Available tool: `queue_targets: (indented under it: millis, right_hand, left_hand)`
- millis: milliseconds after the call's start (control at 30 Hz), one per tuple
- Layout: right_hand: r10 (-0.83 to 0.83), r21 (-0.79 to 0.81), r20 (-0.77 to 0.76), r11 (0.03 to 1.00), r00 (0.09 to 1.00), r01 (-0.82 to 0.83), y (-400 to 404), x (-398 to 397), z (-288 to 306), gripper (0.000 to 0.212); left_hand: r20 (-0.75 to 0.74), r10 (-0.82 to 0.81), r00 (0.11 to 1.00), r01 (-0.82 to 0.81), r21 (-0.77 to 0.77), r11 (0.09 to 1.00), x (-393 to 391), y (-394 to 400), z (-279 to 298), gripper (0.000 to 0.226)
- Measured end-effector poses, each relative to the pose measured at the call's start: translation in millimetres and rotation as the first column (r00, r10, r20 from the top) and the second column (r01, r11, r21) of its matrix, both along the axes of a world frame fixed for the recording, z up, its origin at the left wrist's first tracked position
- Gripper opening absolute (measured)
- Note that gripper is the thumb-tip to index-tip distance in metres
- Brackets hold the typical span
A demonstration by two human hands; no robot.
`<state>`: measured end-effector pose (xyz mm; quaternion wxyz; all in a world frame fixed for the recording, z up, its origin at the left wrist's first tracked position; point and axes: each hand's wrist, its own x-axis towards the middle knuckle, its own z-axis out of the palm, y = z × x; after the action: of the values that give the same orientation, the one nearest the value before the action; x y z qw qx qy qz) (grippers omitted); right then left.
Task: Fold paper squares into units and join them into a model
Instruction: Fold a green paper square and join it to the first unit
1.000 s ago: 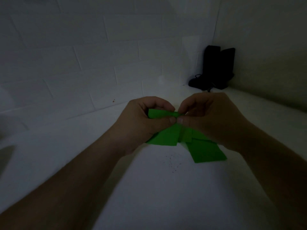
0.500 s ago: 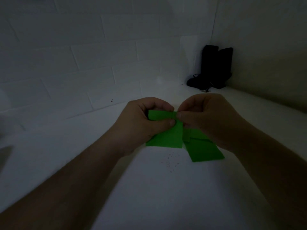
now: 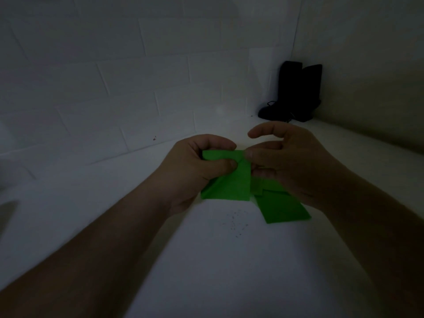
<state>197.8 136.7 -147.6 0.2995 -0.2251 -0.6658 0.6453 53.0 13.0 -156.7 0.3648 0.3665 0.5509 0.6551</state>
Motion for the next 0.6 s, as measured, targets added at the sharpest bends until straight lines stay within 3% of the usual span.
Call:
queue_targets:
  millis: [200,433,600]
  right_hand:
    - [-0.044,0.071,0.032,0.997,0.998,0.042,1,0,0,0.038]
    - [-0.042,0.306,0.188,0.952,0.981,-0.018,-14,2,3,0.048]
    - [-0.073,0.233,0.187,0.972,0.980,0.028,-10,1,3,0.052]
  left_hand:
    - [-0.007,-0.028,1.000,0.028,0.000,1.000,-3,0,-1,0.029]
    - [-0.016,-0.039,0.999,0.039,-0.009,0.999,-3,1,-5,0.031]
    - [-0.050,-0.089,0.995,0.088,-0.033,0.996,-4,1,-4,0.055]
